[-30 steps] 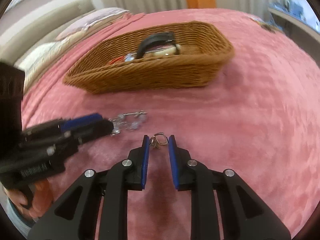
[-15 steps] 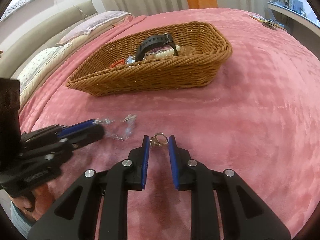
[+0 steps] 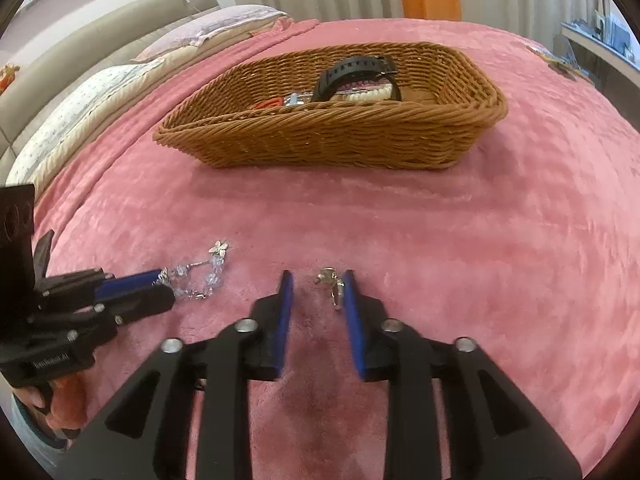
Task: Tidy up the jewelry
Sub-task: 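Grasp the silver keyring with the right tool while the left tool grasps the clear beaded bracelet, then carry the keyring and beaded bracelet into the basket and open both tools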
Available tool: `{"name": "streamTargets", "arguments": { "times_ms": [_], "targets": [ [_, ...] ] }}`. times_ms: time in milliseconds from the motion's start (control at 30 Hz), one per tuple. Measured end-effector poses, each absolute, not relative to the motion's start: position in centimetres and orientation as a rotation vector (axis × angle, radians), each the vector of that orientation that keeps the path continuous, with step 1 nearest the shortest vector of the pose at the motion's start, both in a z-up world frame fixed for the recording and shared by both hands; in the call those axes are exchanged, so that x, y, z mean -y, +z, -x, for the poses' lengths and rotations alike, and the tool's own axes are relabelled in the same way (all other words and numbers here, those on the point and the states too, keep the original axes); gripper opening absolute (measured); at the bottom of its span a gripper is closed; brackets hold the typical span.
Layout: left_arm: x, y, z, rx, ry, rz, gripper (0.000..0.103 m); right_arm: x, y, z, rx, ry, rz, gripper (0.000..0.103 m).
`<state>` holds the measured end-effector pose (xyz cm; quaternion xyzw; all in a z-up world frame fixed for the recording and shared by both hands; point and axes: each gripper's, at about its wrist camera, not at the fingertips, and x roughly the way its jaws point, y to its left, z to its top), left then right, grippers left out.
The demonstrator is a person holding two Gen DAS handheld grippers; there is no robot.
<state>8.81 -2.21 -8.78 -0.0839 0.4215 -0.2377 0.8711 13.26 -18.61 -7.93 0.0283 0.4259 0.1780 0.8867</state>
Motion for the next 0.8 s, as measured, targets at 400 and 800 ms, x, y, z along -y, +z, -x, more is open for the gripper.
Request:
{"name": "streamTargets", "arguments": {
  "times_ms": [400, 800],
  "targets": [
    [3.4, -8.5, -8.4, -0.855, -0.434, 0.076, 0.041, 18.0, -8.2, -13.1, -0.888, 0.337, -0.024, 0.036],
    [3.8, -8.3, -8.1, -0.831, -0.407, 0.009, 0.023, 15.7, -7.7, -12.3, -0.826, 0.289, 0.122, 0.014]
  ]
}}
